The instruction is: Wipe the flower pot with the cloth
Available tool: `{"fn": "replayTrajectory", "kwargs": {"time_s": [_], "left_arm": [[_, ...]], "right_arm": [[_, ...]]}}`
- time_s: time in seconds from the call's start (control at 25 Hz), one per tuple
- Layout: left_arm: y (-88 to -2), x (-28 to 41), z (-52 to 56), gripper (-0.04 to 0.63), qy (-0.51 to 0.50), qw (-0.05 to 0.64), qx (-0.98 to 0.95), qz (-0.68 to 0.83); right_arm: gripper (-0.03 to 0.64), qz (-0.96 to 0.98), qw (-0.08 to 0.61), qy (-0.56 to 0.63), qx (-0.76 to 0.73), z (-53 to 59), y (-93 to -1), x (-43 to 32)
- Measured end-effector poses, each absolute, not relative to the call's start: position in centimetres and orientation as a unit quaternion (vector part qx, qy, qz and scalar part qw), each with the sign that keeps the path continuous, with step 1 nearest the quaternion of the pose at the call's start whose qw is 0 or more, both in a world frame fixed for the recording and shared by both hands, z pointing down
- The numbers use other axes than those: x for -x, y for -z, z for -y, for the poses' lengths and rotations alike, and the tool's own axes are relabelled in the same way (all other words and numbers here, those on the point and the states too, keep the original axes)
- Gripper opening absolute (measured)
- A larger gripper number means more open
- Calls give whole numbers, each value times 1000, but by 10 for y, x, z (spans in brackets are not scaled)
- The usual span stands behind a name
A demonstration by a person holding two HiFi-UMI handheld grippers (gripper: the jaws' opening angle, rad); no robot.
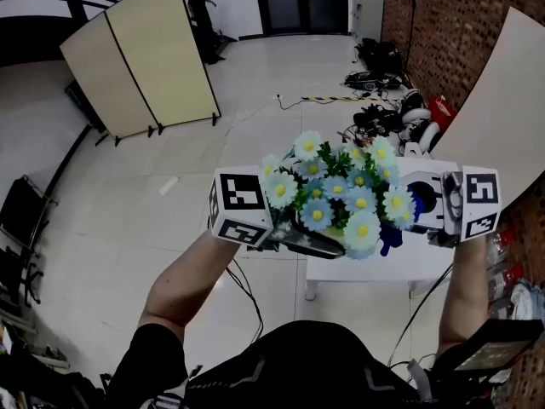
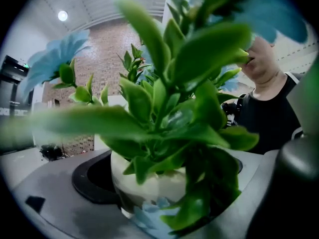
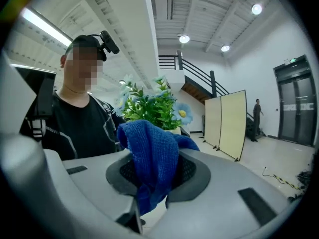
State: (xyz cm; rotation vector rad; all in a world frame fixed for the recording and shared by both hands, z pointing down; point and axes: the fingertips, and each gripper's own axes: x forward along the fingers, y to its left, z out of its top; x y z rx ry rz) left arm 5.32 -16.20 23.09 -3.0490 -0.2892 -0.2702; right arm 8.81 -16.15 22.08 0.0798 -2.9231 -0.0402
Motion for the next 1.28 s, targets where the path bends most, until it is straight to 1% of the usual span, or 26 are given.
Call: {"fn": "replayTrajectory", "kwargs": {"time_s": [0.2, 0.4, 0.56, 0.64, 0.76, 0.88, 1.04, 1.16, 1.28], "left_arm": [[-234, -54, 161, 548, 92, 24, 992, 81], [-245, -57, 173, 548, 95, 13, 994, 58], [-237, -53, 164, 548, 77, 23, 994, 72], [-229, -53, 158, 548, 70, 36, 993, 88], [-220, -56, 158, 548, 63, 46, 992, 102], [-219, -58, 155, 548, 59, 52, 990, 115], [-220, -58, 154, 548, 66, 66, 988, 119], [-219, -55, 155, 548, 66, 58, 991, 103], [-221, -54, 157, 548, 70, 46, 992, 92]], "right_arm": [[95, 993, 105, 18, -53, 131, -216, -84], [95, 992, 118, 31, -21, 105, -222, -65], [95, 997, 73, 16, -36, 127, -210, -93], [95, 997, 63, 1, -54, 152, -206, -110], [95, 995, 78, -7, -54, 190, -210, -109], [95, 996, 86, -7, -11, 204, -215, -94], [95, 996, 82, -7, 44, 198, -211, -85], [95, 996, 79, -8, 41, 180, -206, -90], [95, 996, 87, -3, 7, 162, -206, -89]]}}
